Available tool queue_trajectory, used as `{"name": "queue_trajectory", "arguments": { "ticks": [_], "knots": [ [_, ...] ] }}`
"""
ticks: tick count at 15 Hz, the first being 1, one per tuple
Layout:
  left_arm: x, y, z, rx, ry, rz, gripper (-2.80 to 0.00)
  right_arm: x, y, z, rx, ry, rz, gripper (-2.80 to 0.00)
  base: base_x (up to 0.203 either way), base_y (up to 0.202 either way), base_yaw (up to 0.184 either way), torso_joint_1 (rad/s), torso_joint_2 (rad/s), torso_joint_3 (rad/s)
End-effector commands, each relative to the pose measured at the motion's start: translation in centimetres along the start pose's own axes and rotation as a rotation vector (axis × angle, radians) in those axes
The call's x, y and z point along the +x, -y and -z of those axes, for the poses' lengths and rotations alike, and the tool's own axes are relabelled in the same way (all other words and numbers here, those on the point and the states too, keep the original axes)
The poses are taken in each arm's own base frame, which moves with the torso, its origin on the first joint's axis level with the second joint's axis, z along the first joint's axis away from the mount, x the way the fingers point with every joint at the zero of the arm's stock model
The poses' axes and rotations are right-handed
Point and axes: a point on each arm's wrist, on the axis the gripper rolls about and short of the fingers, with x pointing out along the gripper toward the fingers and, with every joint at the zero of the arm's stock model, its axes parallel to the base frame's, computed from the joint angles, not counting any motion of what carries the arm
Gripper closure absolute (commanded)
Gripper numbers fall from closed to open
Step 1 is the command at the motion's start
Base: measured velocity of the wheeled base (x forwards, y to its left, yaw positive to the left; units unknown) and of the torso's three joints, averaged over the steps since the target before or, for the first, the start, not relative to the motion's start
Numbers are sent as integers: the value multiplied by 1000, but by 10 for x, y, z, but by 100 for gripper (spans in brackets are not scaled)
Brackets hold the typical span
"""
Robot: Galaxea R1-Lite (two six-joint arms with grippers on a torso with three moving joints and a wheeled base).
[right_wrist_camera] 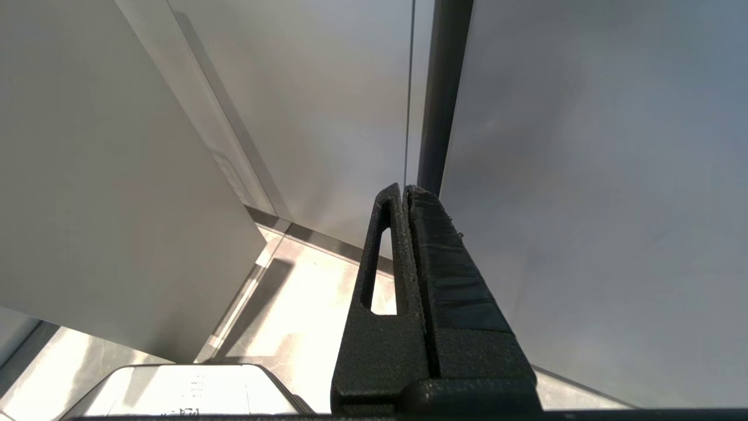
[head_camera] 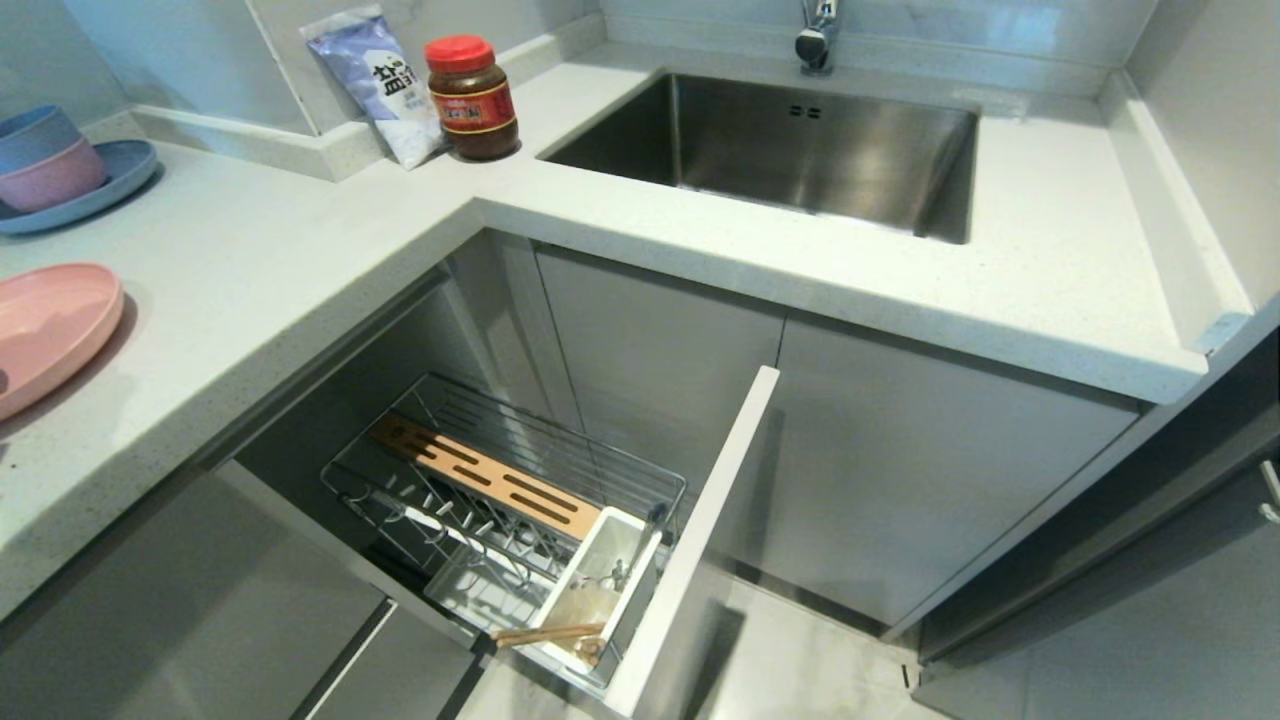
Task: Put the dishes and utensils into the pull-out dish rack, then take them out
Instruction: Take the bowl out of the cupboard
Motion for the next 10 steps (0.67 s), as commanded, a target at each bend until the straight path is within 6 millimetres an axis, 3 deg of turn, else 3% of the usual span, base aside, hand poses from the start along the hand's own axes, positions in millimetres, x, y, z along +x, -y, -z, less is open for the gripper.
{"name": "queue_trajectory", "arguments": {
  "ticks": [1,9,10],
  "knots": [
    [3,-1,0,-2,-7,7,0,0,0,0,0,1,0,0,0,0,0,0,0,0],
    [4,-2,0,-3,-13,1,0,0,0,0,0,1,0,0,0,0,0,0,0,0],
    [4,-2,0,-3,-13,-1,-280,0,0,0,0,1,0,0,0,0,0,0,0,0]
  ]
}}
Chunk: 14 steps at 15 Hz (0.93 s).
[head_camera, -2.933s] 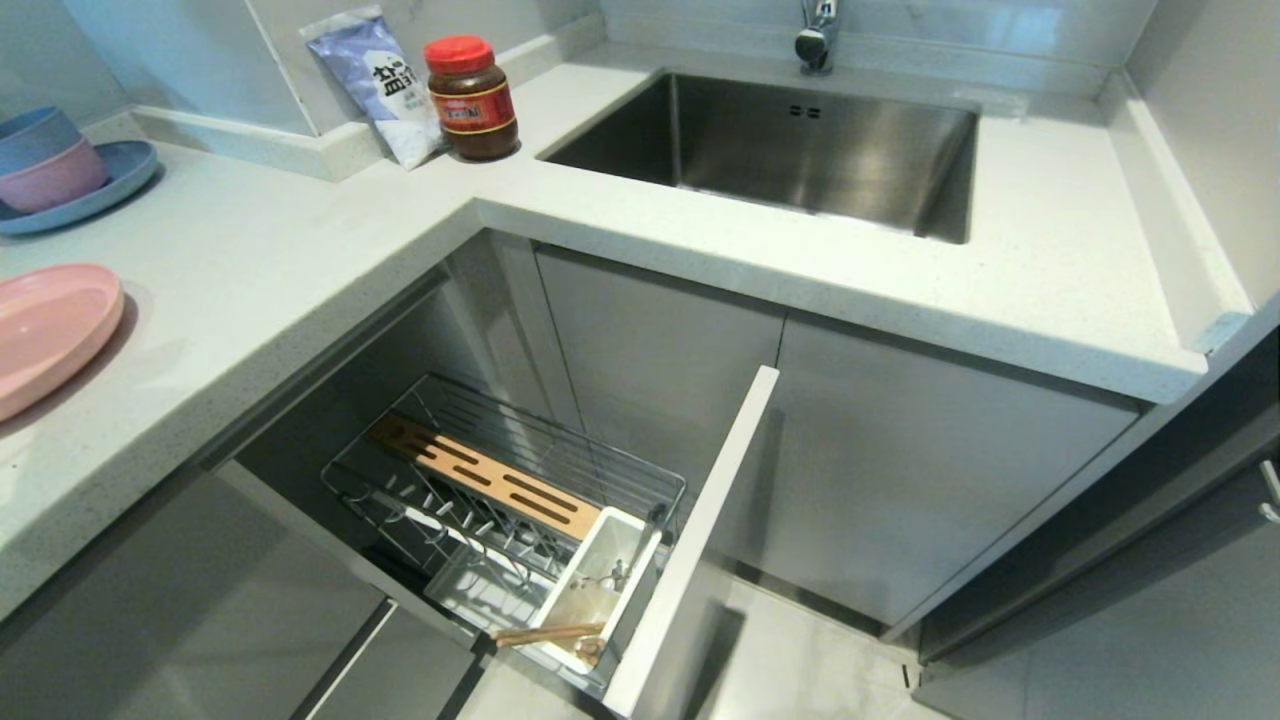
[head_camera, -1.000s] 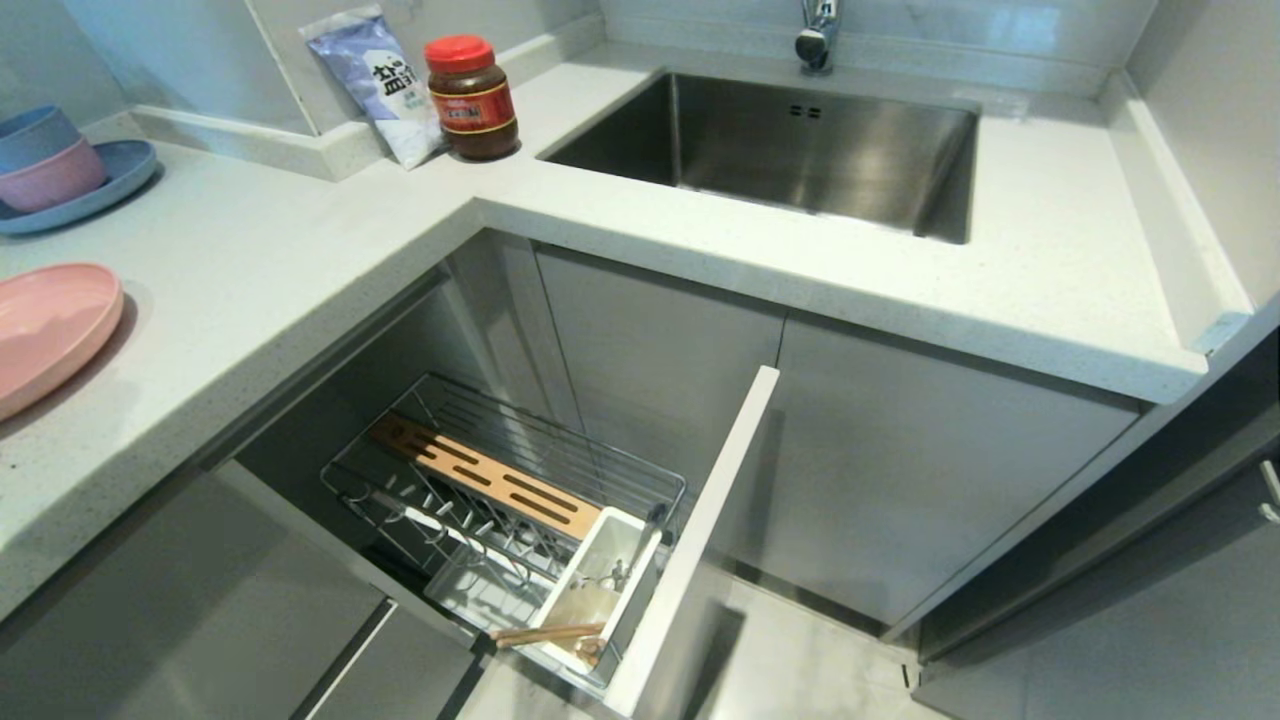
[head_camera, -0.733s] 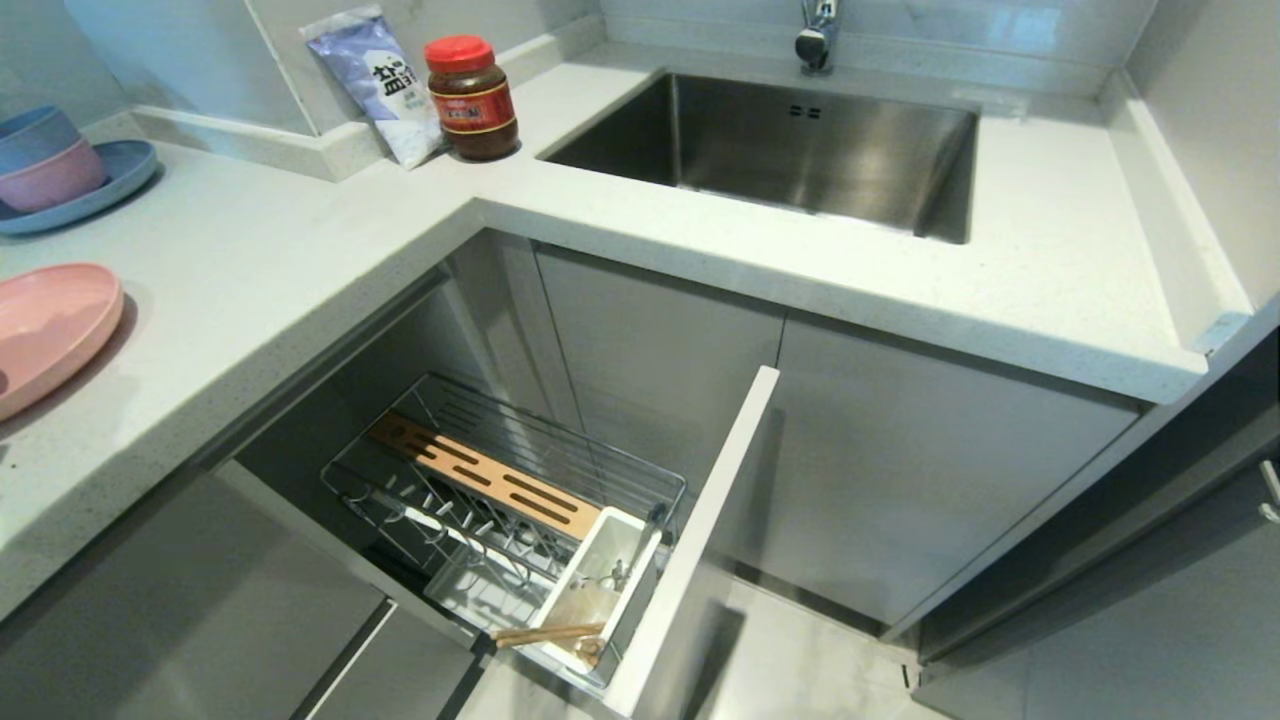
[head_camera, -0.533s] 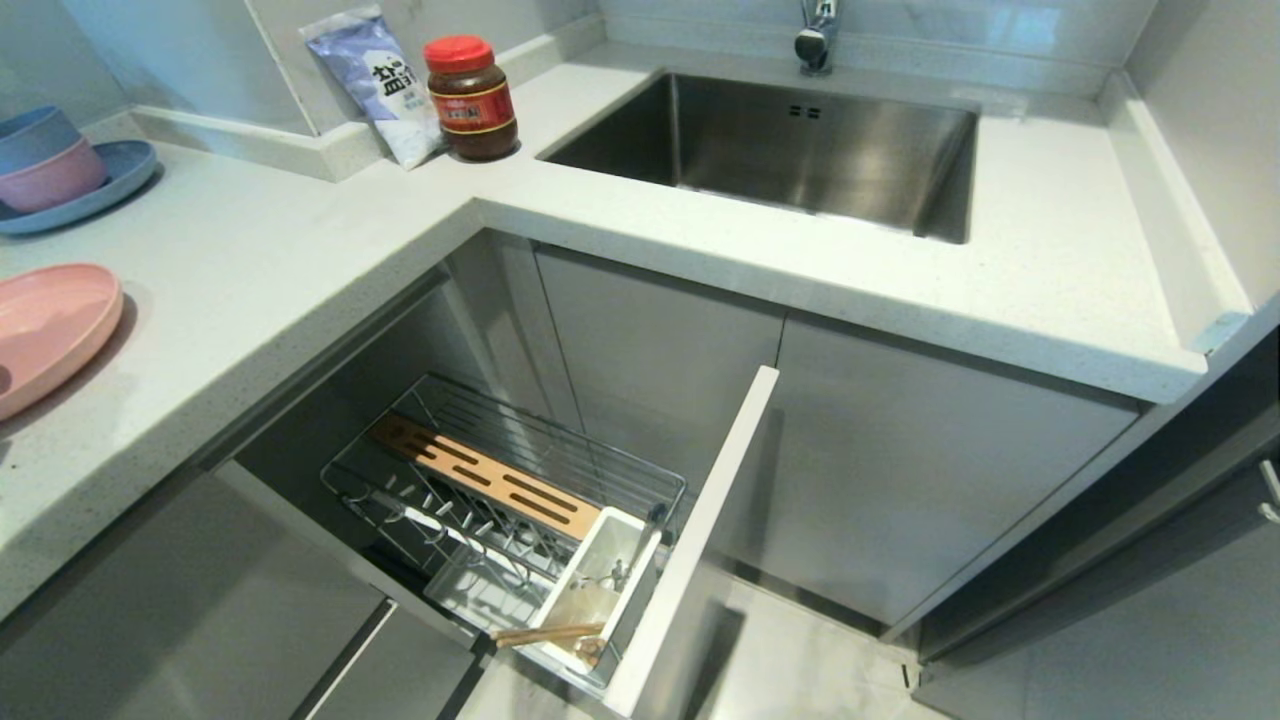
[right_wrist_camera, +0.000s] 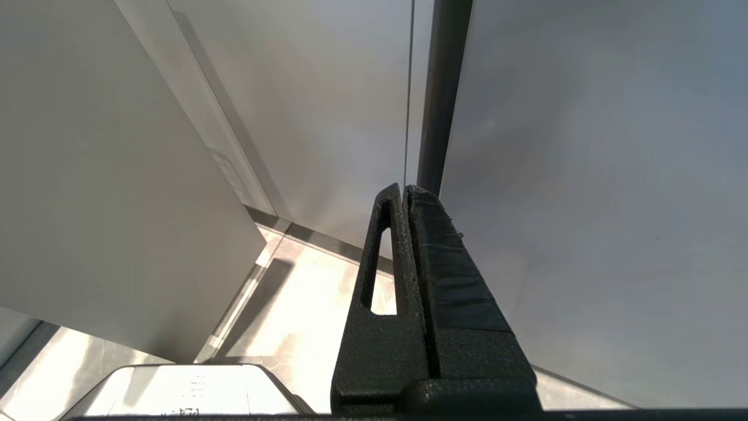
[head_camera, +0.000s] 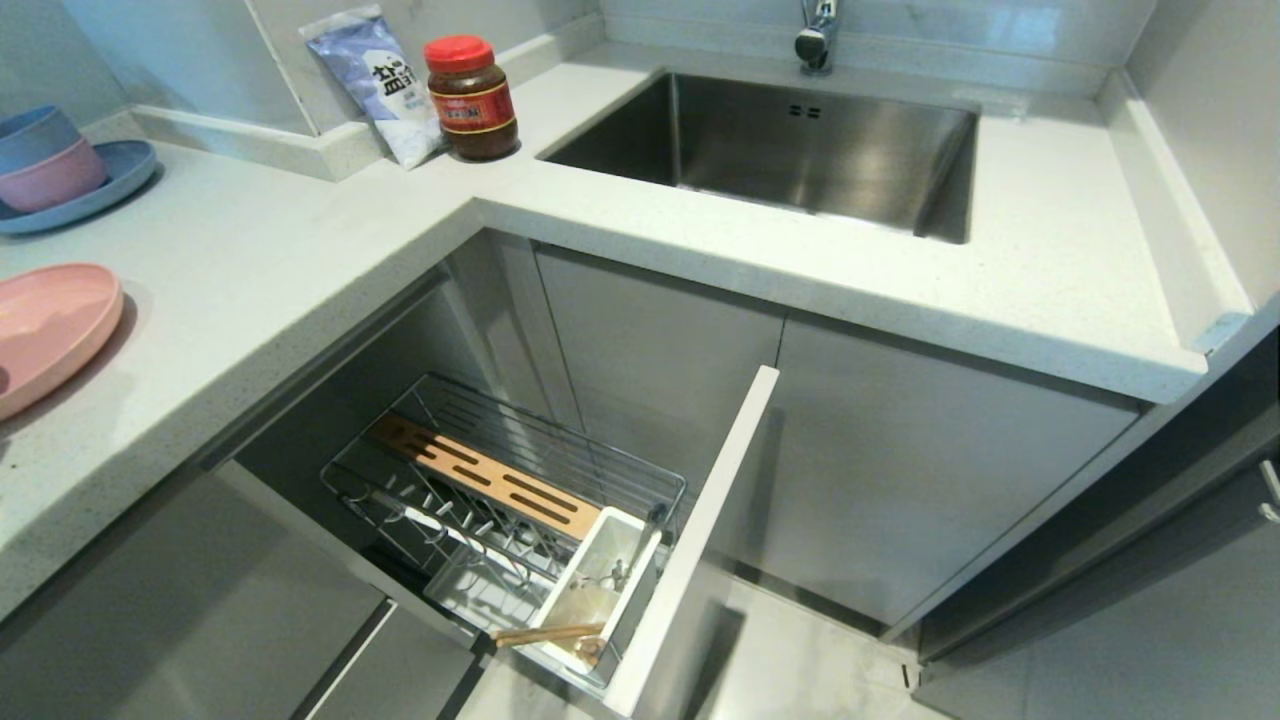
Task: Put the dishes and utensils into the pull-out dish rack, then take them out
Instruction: Take the bowl out of the cupboard
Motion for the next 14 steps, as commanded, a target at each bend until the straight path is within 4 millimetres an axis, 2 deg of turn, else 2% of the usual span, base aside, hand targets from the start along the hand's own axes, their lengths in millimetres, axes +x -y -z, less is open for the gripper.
{"name": "queue_trajectory", "arguments": {
  "ticks": [1,9,14],
  "knots": [
    [0,0,1,-1,-6,3,-280,0,0,0,0,1,0,0,0,0,0,0,0,0],
    [-6,3,0,-9,10,-2,-280,0,0,0,0,3,0,0,0,0,0,0,0,0],
    [-34,15,-6,-138,140,-32,-280,0,0,0,0,1,0,0,0,0,0,0,0,0]
  ]
}}
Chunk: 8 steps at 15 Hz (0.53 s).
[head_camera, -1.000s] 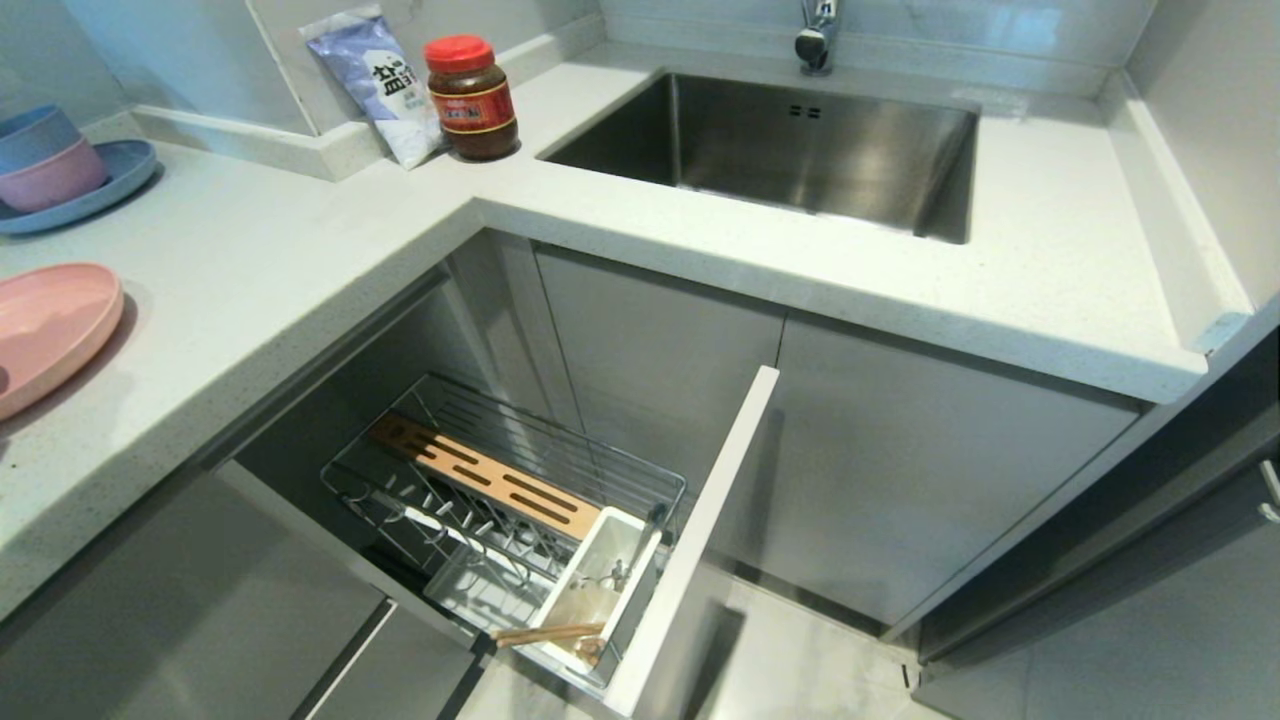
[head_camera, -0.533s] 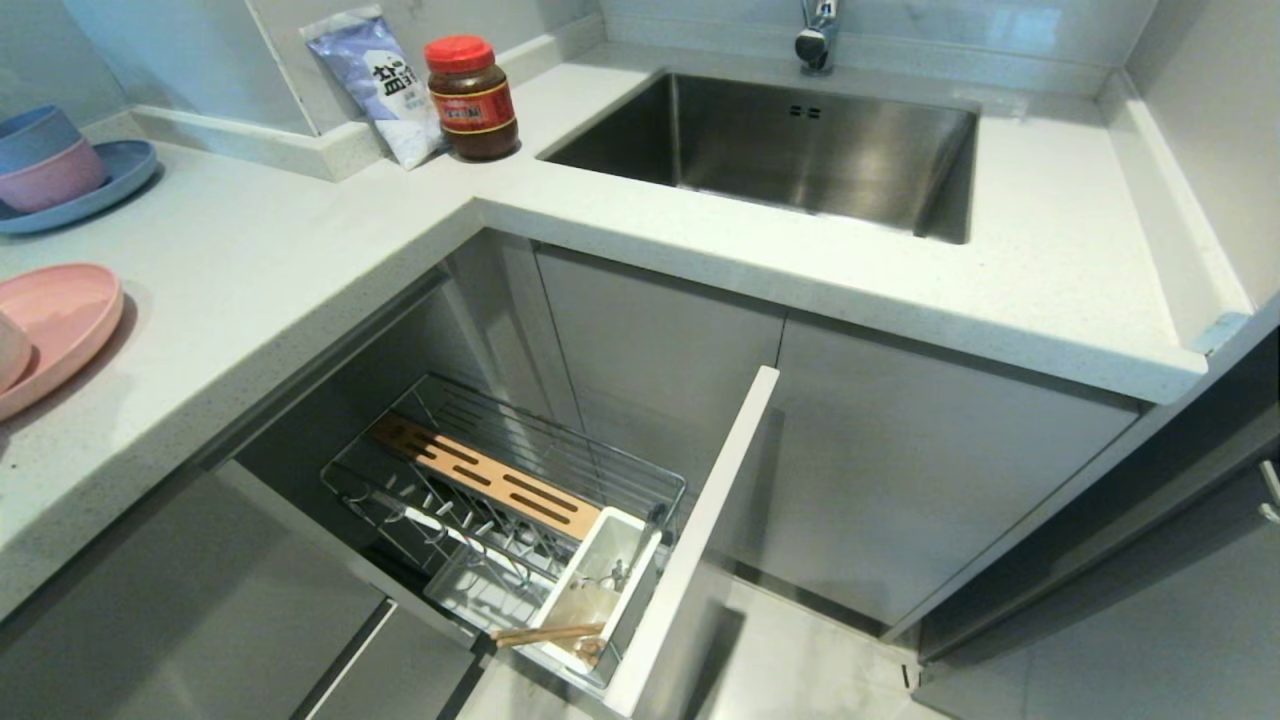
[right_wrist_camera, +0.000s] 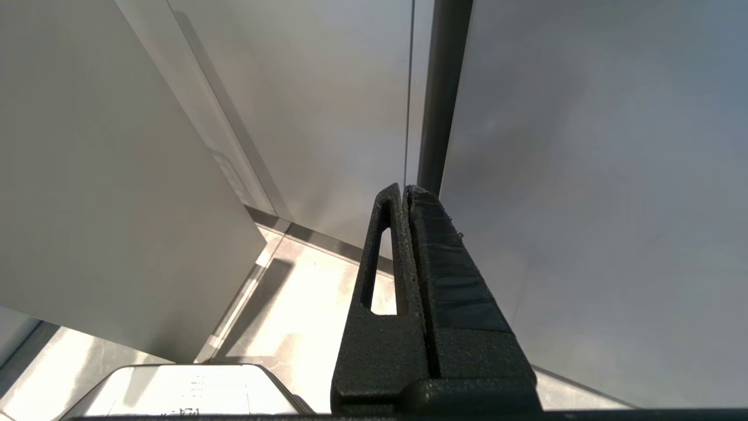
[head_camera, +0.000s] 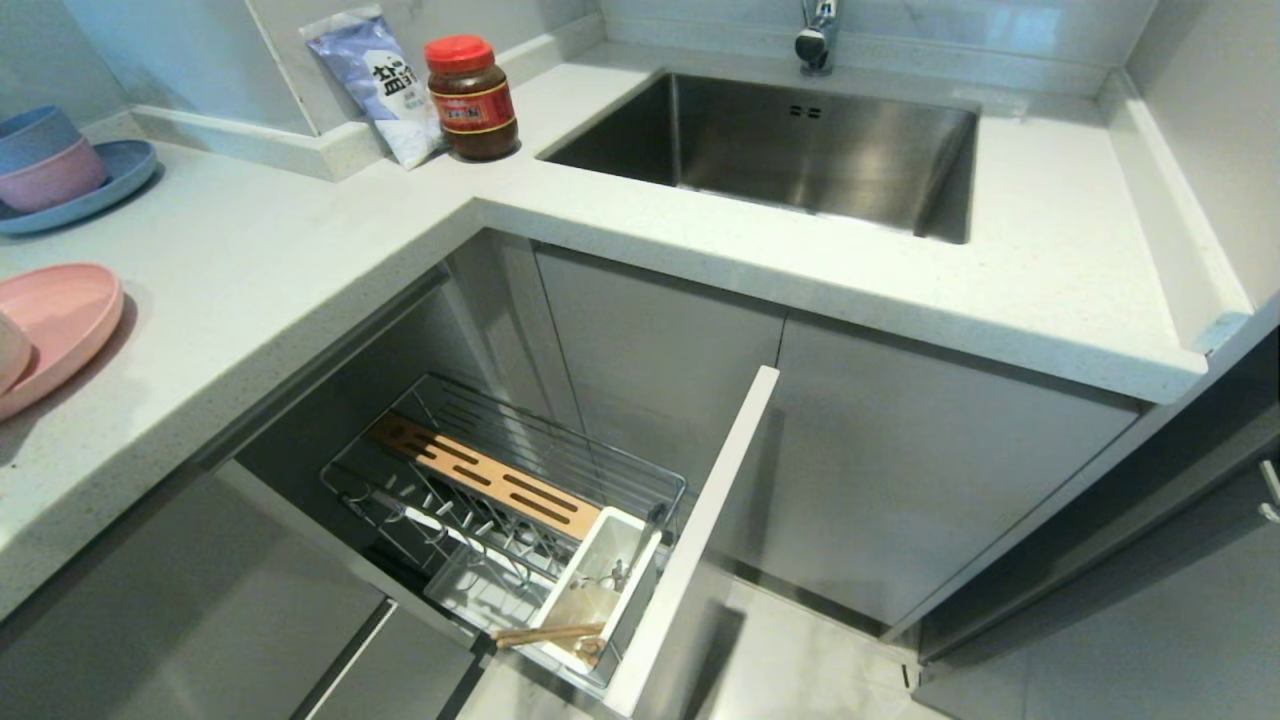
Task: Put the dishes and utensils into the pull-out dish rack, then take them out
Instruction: Take the fork out of the cupboard
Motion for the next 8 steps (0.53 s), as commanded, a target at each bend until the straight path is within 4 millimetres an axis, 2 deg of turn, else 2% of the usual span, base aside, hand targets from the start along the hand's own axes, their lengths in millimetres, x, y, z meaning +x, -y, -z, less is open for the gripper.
{"name": "queue_trajectory", "arguments": {
  "ticks": [1,4,5,8],
  "knots": [
    [-22,12,-6,-89,105,-4,-280,0,0,0,0,1,0,0,0,0,0,0,0,0],
    [-48,27,-17,-231,284,27,-280,0,0,0,0,1,0,0,0,0,0,0,0,0],
    [-58,35,-19,-272,334,58,0,0,0,0,0,2,0,0,0,0,0,0,0,0],
    [-84,56,-17,-350,402,144,0,0,0,0,0,3,0,0,0,0,0,0,0,0]
  ]
}}
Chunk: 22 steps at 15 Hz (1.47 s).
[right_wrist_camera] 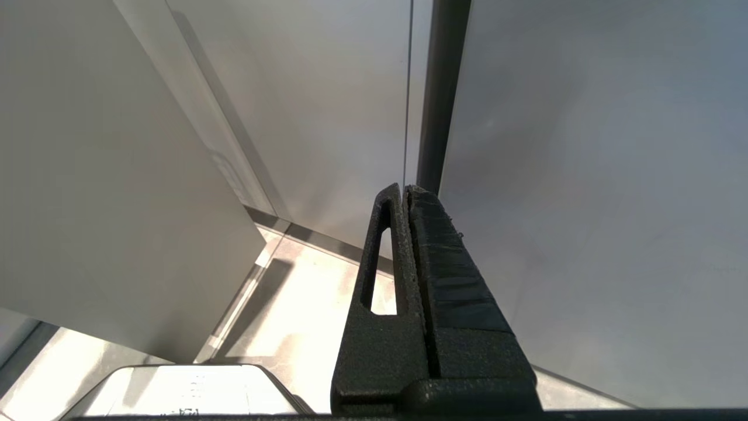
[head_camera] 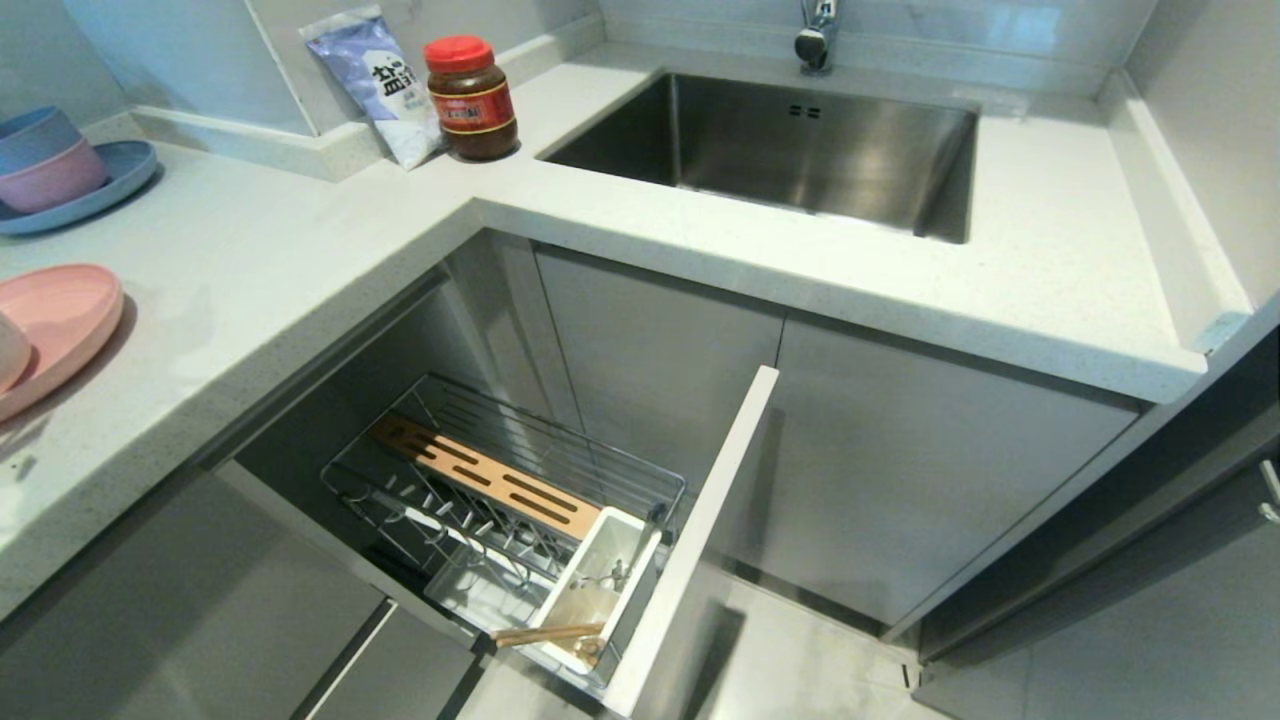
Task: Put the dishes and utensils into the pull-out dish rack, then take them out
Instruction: Take the fork out of the cupboard
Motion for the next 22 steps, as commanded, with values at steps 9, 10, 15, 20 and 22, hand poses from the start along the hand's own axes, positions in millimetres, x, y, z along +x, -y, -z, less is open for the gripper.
{"name": "queue_trajectory", "arguments": {
  "ticks": [9,10,15,20,22],
  "knots": [
    [-71,77,27,-306,173,396,0,0,0,0,0,1,0,0,0,0,0,0,0,0],
    [-76,81,36,-300,161,454,0,0,0,0,0,1,0,0,0,0,0,0,0,0],
    [-77,92,93,-127,-22,610,0,0,0,0,0,2,0,0,0,0,0,0,0,0],
    [-33,118,149,111,-311,442,0,0,0,0,0,1,0,0,0,0,0,0,0,0],
    [-25,119,174,266,-473,372,0,0,0,0,0,1,-1,0,0,0,0,0,0,0]
  ]
}}
